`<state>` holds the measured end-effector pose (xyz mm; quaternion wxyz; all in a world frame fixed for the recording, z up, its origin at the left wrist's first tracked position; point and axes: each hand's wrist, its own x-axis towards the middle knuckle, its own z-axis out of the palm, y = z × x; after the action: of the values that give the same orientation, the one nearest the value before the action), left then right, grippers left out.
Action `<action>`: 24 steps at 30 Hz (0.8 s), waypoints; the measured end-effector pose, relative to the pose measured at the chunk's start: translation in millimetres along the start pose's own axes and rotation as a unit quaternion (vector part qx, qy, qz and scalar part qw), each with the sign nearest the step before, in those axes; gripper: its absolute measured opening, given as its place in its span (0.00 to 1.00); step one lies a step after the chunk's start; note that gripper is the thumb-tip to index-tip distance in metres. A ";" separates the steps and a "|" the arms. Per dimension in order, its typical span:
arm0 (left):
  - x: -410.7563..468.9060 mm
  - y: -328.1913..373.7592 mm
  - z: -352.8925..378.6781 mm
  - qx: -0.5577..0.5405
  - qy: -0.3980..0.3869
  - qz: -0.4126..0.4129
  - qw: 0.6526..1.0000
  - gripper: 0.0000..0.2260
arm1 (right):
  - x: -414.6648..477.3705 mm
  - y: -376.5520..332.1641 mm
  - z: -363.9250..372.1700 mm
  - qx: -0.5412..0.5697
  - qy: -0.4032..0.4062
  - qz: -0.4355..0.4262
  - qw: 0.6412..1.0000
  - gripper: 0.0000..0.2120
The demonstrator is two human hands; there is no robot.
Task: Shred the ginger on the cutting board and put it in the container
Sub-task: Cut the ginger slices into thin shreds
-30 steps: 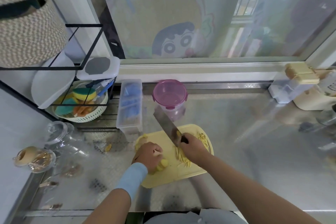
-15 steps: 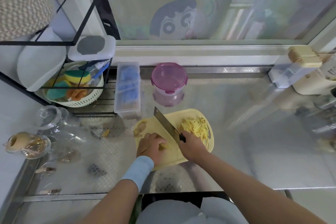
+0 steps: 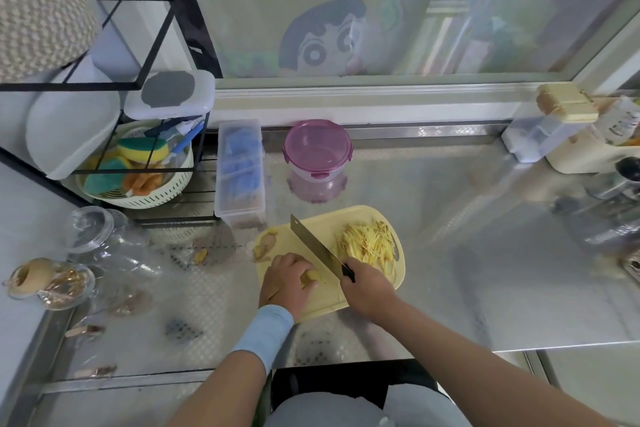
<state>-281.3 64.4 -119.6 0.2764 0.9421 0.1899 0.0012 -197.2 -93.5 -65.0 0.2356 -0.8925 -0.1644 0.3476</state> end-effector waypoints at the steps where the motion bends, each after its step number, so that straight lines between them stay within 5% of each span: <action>1: -0.2 0.7 2.0 0.001 0.011 0.026 1.000 0.06 | -1.0 1.4 -0.1 -0.005 0.001 -0.002 1.000 0.09; 6: -7.9 -7.7 6.1 0.012 0.055 0.184 0.981 0.13 | -3.4 10.2 5.6 -0.054 0.001 -0.024 0.998 0.18; 10: -11.0 -20.6 -0.2 0.105 -0.001 0.269 0.958 0.22 | -7.8 14.1 17.0 -0.077 0.022 -0.059 0.995 0.19; 24: -11.0 -27.5 -2.3 0.154 -0.061 0.254 0.953 0.28 | -13.5 21.3 33.1 -0.117 0.031 -0.070 0.990 0.19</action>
<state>-301.5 82.9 -130.9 0.1296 0.9886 -0.0753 -0.0155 -227.0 -107.3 -90.5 0.1581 -0.9107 -0.2586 0.2807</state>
